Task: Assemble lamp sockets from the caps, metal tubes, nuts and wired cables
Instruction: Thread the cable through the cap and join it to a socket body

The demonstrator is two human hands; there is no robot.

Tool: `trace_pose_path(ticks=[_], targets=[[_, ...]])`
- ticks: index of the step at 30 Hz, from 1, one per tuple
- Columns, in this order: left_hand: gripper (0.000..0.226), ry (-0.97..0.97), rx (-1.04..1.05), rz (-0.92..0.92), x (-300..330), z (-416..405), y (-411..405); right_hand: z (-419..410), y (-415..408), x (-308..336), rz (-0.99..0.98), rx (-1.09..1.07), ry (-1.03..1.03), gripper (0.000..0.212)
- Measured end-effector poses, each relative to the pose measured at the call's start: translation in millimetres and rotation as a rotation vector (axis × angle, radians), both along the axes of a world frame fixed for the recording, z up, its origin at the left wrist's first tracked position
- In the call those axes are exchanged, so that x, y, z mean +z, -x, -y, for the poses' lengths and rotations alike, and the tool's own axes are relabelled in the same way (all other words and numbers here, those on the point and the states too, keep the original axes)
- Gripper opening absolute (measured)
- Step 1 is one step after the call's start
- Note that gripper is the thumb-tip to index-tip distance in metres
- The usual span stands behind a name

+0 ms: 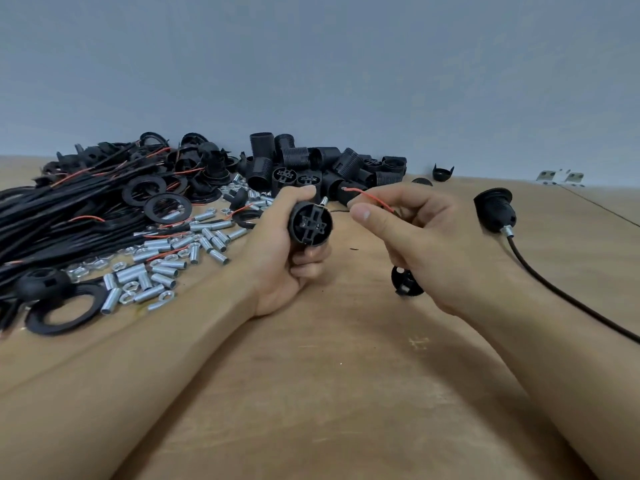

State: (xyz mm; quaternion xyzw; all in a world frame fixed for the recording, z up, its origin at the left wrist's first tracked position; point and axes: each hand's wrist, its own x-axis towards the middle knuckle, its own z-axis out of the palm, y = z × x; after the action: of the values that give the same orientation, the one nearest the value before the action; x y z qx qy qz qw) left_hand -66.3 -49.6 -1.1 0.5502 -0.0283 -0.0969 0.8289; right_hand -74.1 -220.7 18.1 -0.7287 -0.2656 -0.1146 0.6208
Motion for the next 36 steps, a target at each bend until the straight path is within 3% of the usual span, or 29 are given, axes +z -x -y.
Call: trace_pose_path(ticks=[8,14,31,36], targets=[[0.042,0.000,-0.019,0.014,-1.2,0.8,-4.7,-6.9,7.6,-2.9,0.182,-0.069,0.244,0.007],[0.044,-0.010,-0.016,0.025,-1.4,1.1,-4.5,-5.3,7.0,-4.9,0.166,-0.095,0.219,0.025],[0.040,-0.055,-0.020,0.053,-3.6,3.6,-6.9,-9.1,8.8,-1.5,0.141,-0.162,0.311,0.028],[0.037,-0.053,-0.007,0.037,-2.1,3.8,-6.2,-7.9,7.4,-2.1,0.099,-0.119,0.249,0.023]])
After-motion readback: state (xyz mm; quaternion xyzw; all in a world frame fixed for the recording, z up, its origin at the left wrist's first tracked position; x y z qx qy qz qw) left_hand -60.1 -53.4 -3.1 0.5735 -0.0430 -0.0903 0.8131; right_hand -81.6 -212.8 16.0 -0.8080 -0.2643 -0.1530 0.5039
